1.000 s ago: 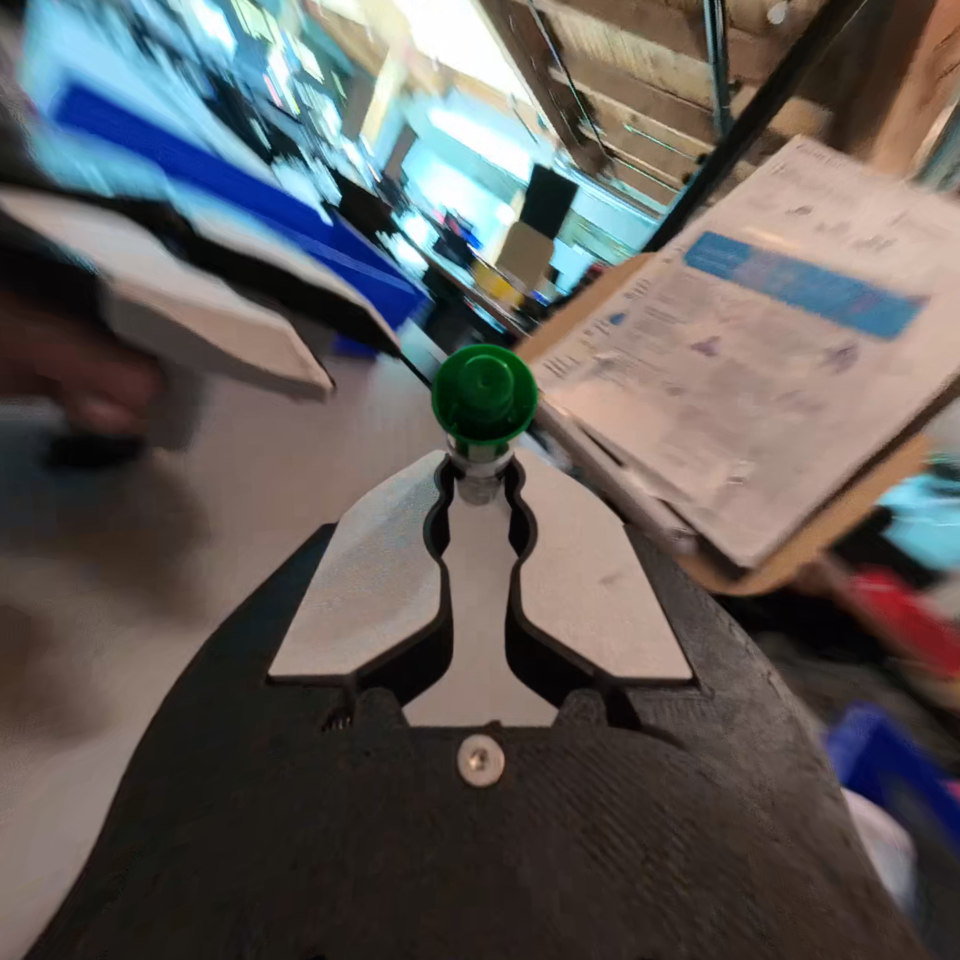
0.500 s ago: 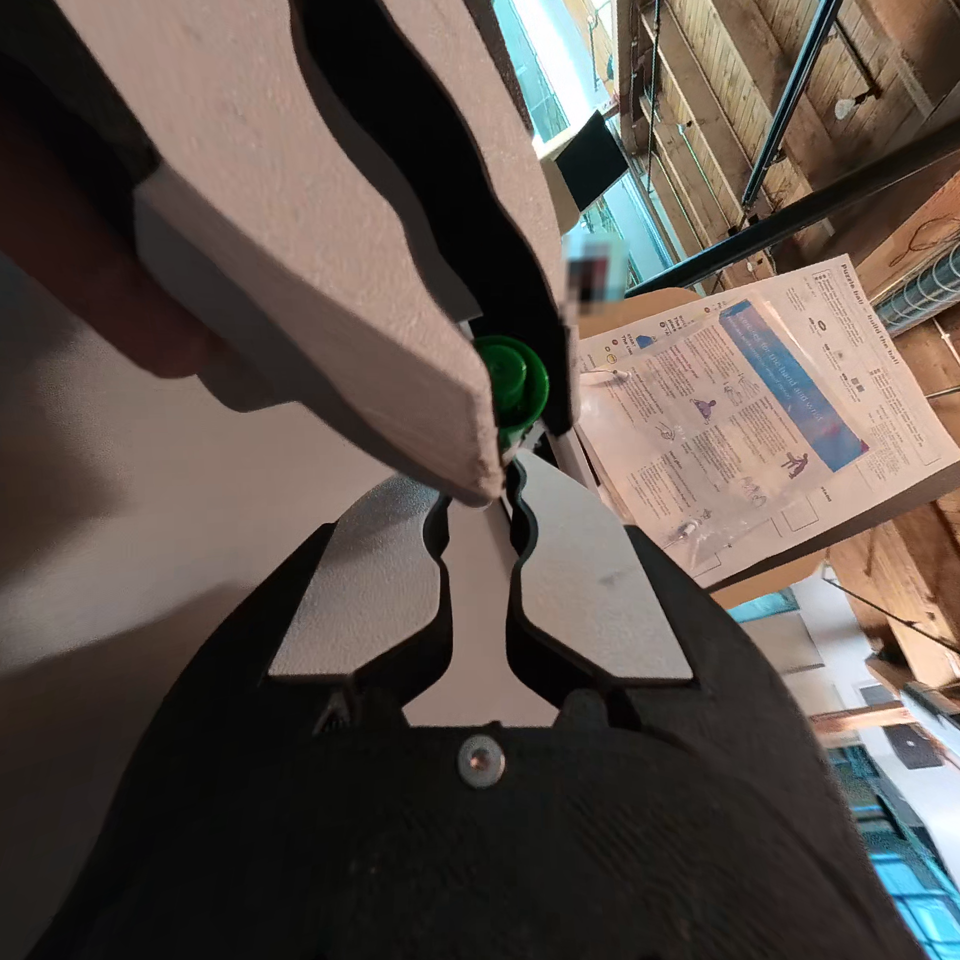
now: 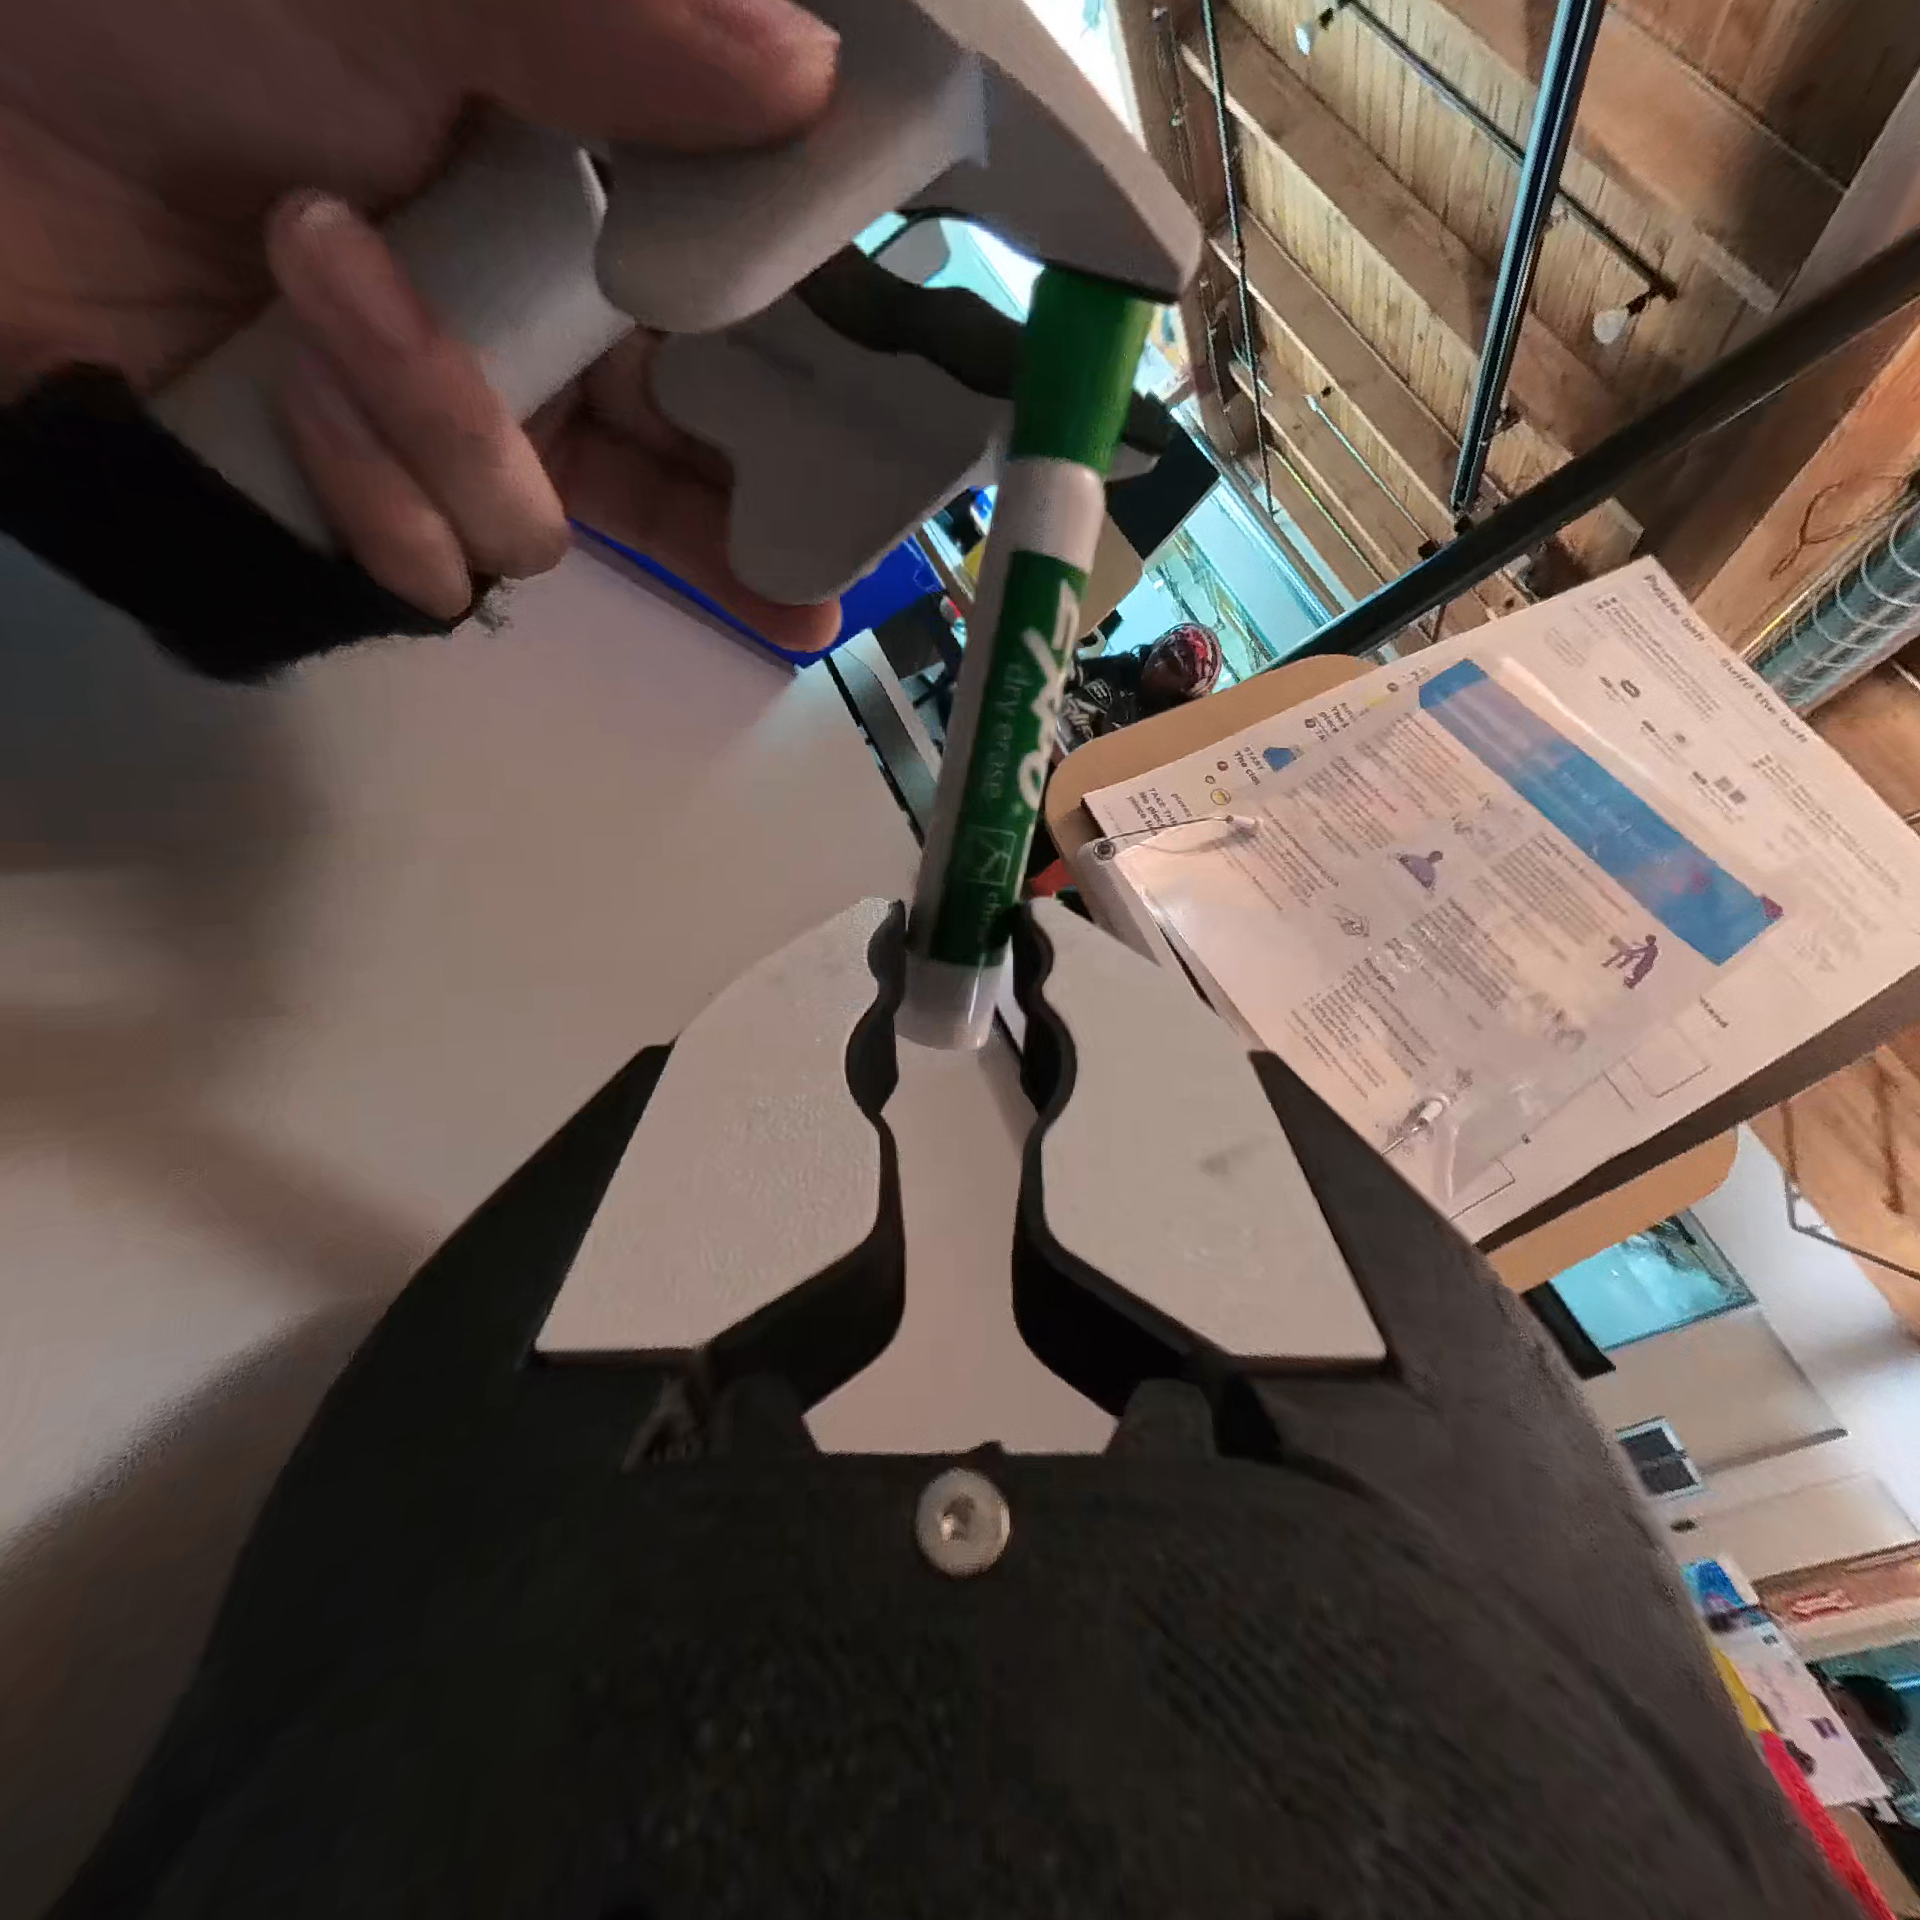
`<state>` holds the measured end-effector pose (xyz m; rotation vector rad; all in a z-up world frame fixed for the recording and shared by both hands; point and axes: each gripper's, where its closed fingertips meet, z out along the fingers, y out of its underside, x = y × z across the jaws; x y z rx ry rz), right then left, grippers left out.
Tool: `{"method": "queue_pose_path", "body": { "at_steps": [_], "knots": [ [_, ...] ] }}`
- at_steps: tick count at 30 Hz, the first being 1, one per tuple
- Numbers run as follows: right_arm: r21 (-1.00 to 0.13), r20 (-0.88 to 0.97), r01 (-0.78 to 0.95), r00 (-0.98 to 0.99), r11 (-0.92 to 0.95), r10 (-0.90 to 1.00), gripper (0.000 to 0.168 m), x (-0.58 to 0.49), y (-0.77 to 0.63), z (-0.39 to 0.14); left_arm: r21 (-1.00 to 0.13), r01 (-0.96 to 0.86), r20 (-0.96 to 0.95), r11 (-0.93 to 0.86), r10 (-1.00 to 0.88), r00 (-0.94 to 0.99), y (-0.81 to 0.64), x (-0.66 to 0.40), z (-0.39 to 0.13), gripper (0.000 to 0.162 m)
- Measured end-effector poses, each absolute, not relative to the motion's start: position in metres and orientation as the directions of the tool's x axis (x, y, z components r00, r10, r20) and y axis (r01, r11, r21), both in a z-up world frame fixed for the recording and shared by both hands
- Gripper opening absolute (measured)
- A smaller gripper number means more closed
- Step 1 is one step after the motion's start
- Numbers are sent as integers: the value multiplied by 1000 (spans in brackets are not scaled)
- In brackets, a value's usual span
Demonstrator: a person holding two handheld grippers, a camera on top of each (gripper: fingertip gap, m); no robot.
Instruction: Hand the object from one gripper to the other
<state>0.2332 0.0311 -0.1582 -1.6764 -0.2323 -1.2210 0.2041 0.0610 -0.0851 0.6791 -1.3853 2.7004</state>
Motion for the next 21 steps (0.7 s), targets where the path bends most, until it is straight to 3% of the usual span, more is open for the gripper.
{"method": "queue_pose_path", "body": {
  "at_steps": [2,4,6,9,15,18,21],
  "knots": [
    [-639,769,617,511,-458,-384,19,232,33,-157,-739,-247,413,-627,-132,-901,64,205,-84,22],
    [-750,662,559,644,-355,-384,19,225,35,-155,-733,-220,395,-644,-140,-908,68,205,-82,22],
    [-874,486,443,801,-201,-349,19,215,38,-151,-755,-154,345,-638,-187,-920,71,203,-80,22],
    [-990,130,138,974,31,-183,19,198,40,-141,-809,-75,267,-583,-250,-931,65,198,-81,36],
    [-912,-319,-375,904,166,285,19,164,34,-121,-849,-145,259,-509,-161,-952,47,189,-91,36],
    [-865,-423,-494,811,87,403,19,150,36,-124,-845,-192,255,-498,-61,-965,43,178,-91,33],
    [-860,-459,-510,777,4,430,19,140,42,-133,-859,-203,236,-470,-11,-972,39,170,-92,33]
  ]
}}
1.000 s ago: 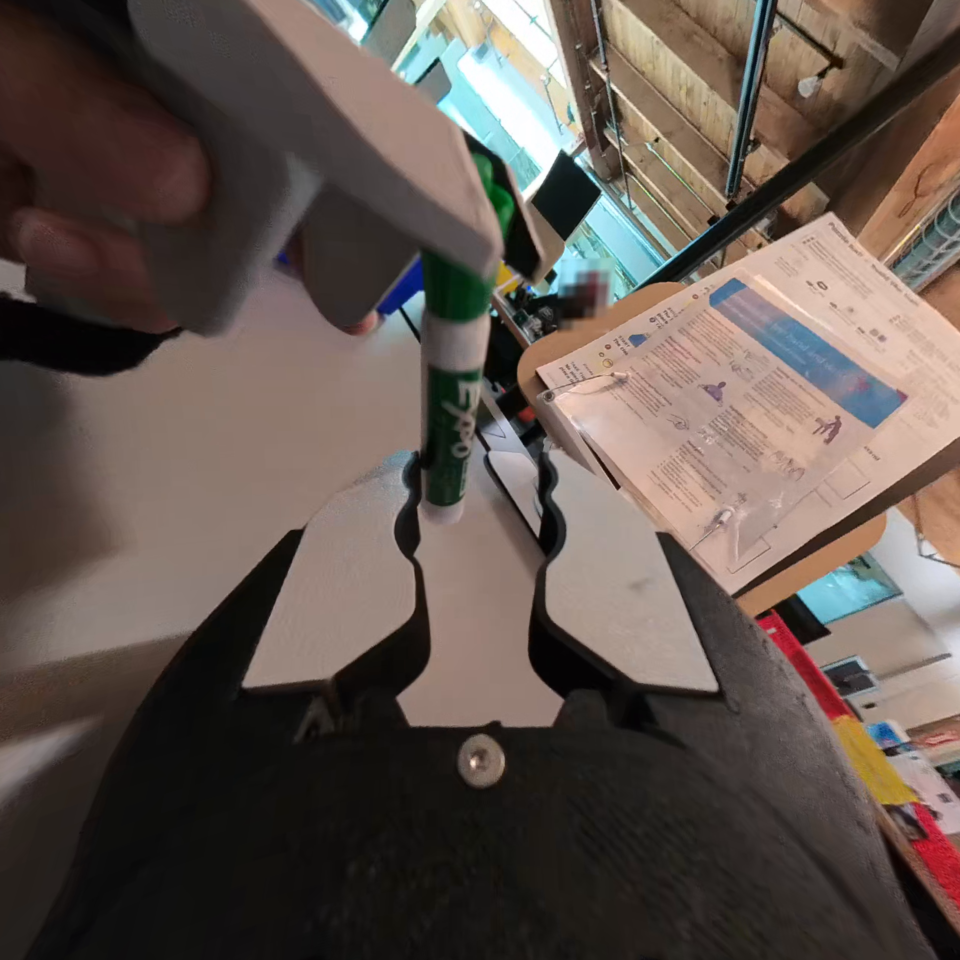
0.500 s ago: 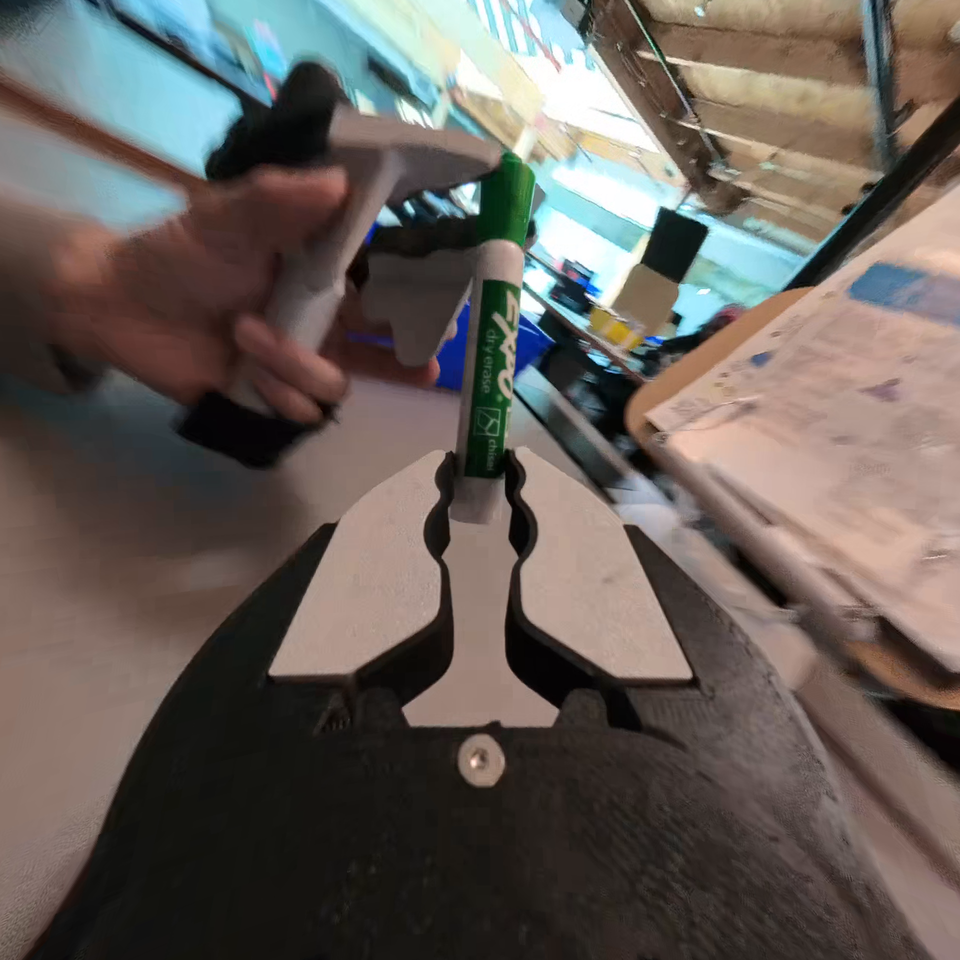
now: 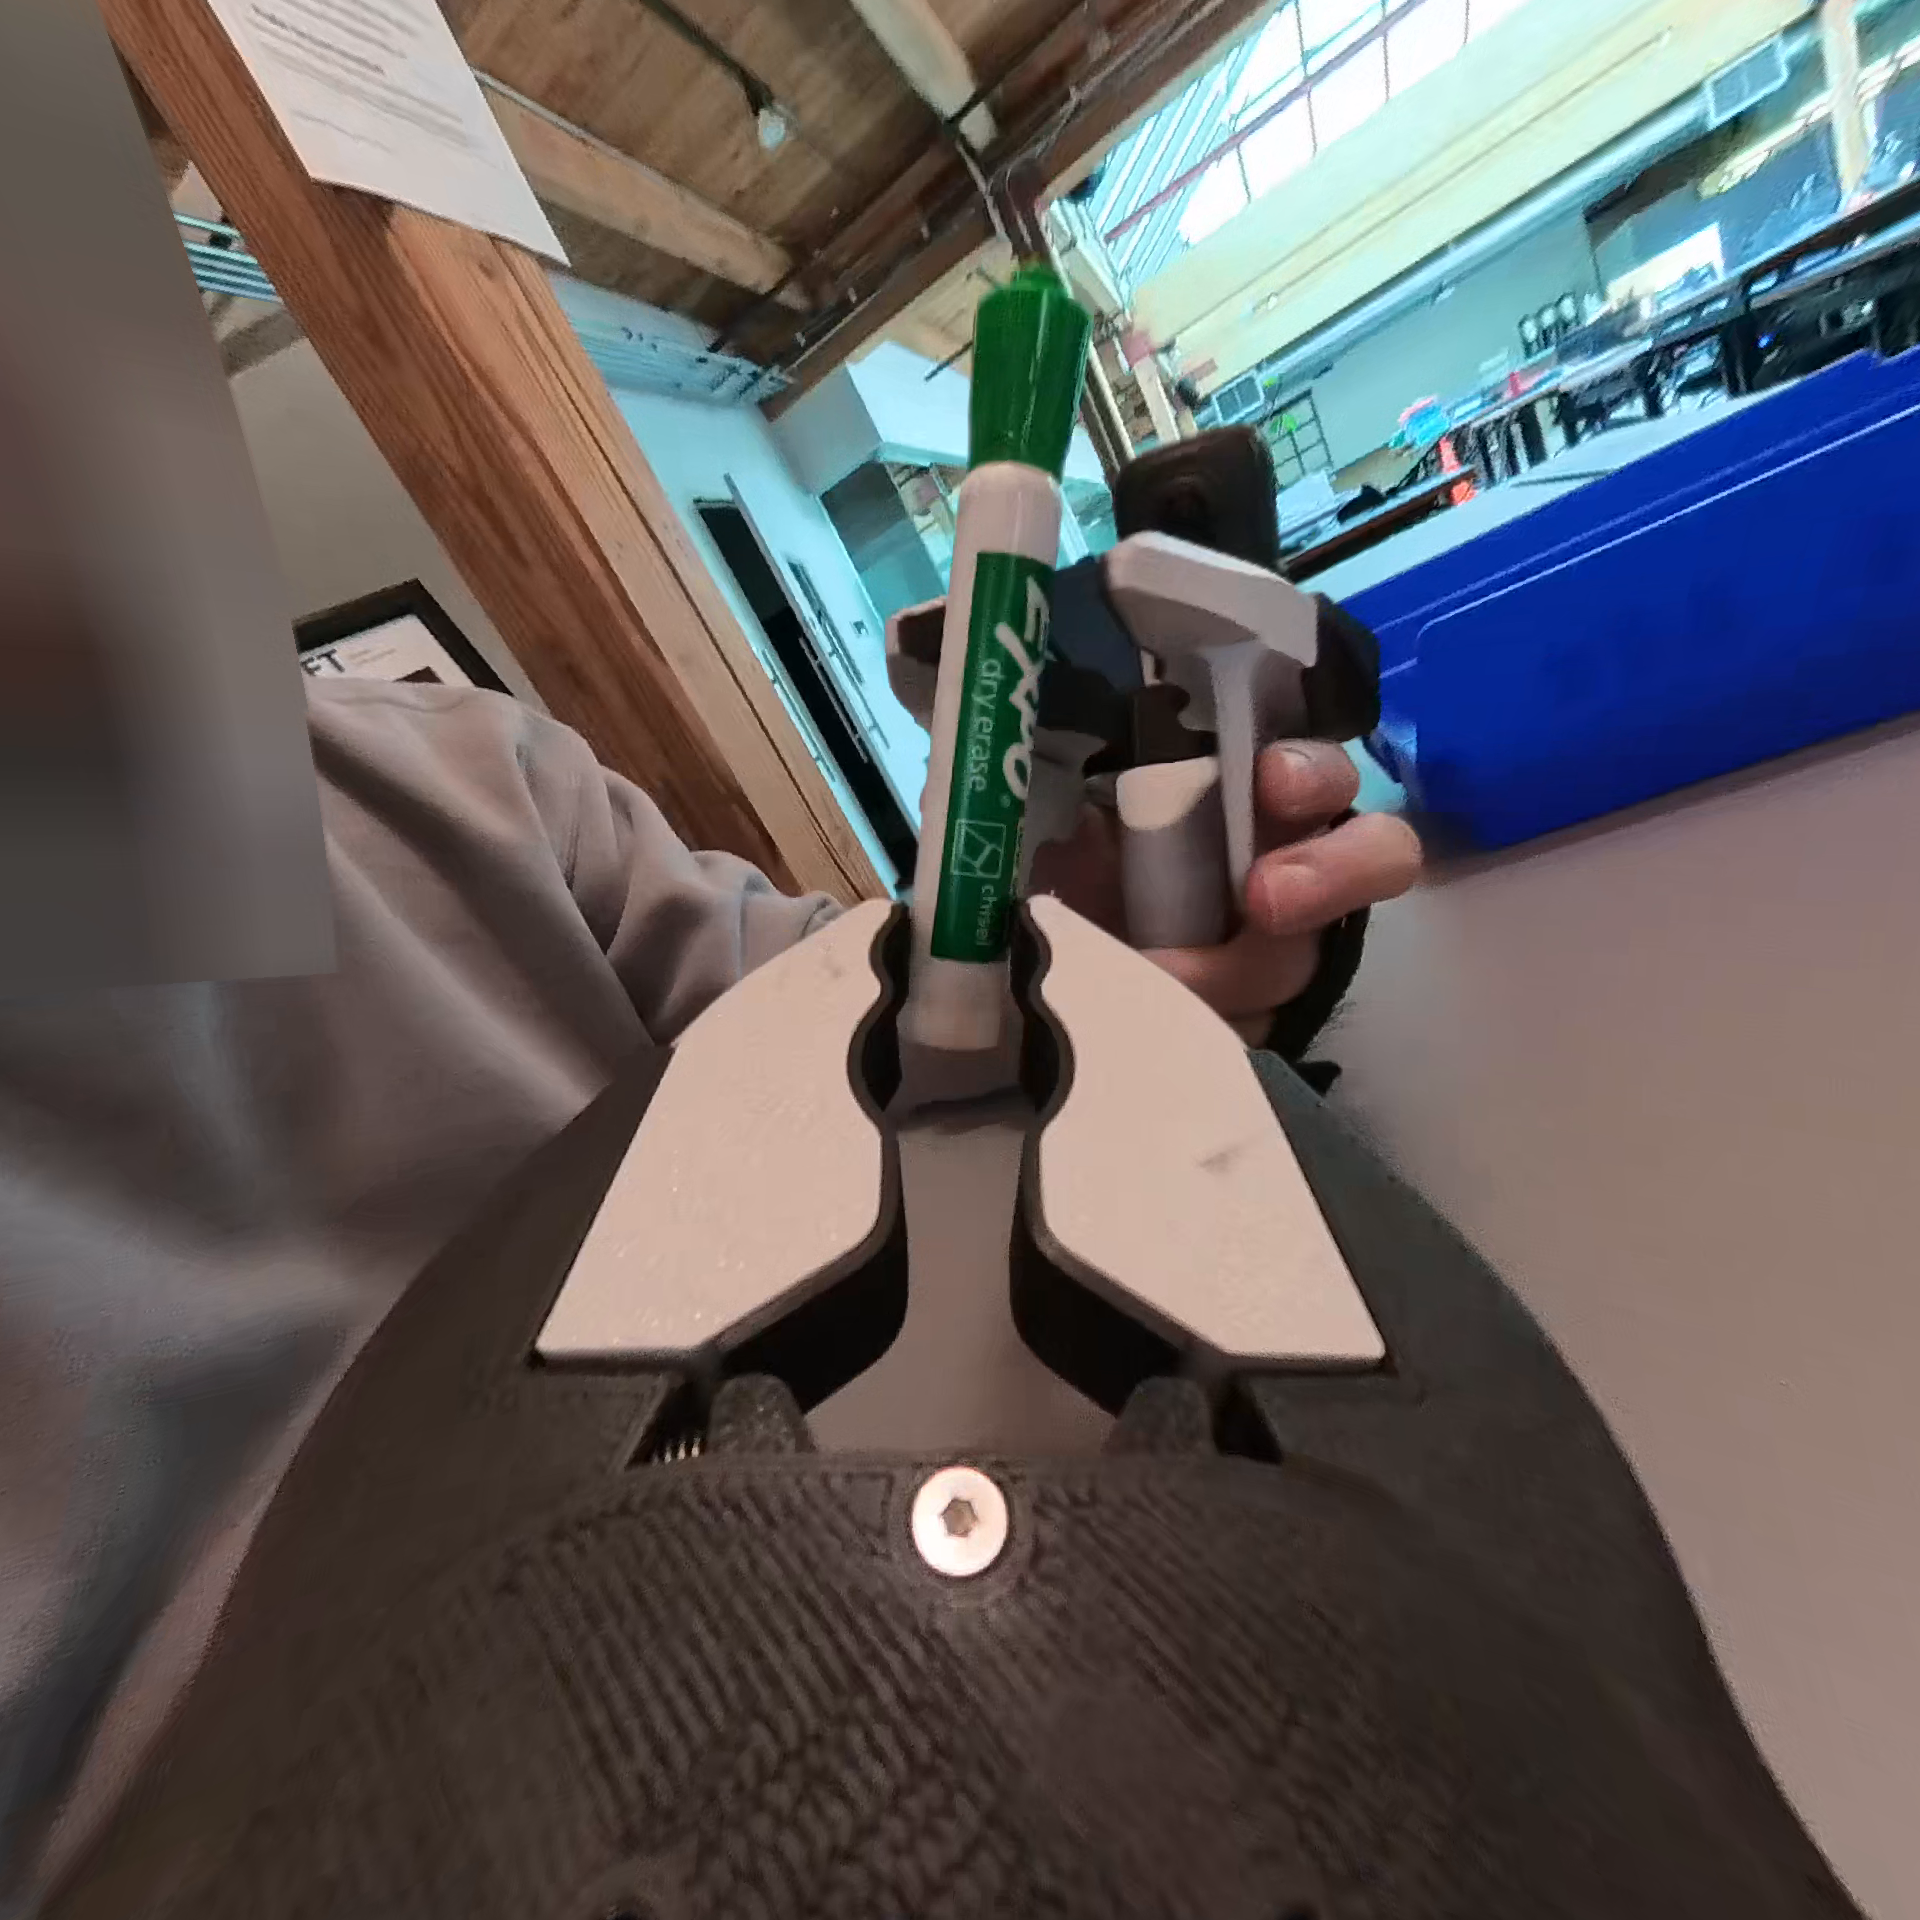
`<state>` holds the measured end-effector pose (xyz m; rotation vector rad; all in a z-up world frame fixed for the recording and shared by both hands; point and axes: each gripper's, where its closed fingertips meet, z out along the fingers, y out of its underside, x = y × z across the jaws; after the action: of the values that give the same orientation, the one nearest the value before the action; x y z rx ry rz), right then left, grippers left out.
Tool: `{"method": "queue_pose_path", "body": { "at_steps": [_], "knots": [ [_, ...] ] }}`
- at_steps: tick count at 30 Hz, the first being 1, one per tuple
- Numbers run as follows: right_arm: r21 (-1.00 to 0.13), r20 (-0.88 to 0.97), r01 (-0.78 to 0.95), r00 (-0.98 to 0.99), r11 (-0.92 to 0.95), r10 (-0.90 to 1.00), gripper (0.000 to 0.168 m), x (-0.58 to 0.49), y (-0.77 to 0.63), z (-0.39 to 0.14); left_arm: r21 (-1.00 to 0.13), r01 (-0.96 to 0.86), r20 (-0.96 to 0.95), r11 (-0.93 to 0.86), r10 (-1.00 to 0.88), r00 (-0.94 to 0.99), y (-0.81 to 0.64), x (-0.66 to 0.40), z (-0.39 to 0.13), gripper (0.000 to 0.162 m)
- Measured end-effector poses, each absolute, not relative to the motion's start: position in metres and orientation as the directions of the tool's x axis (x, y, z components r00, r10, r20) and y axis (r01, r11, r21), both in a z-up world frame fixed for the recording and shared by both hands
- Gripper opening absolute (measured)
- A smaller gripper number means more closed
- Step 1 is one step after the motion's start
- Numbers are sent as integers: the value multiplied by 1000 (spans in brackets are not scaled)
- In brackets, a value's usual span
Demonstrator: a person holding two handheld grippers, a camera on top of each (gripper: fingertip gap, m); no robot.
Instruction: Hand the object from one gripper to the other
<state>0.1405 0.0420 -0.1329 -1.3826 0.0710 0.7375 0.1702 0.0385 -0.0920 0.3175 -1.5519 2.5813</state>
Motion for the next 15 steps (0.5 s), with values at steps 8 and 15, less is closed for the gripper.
{"method": "queue_pose_path", "body": {
  "at_steps": [8,15],
  "knots": [
    [-983,-149,-133,981,127,-122,47,202,42,-148,-894,-121,284,-431,-336,-898,54,211,-106,18],
    [-942,335,317,859,-110,-386,56,214,45,-155,-892,-61,296,-447,-478,-827,55,224,-111,18]
  ]
}}
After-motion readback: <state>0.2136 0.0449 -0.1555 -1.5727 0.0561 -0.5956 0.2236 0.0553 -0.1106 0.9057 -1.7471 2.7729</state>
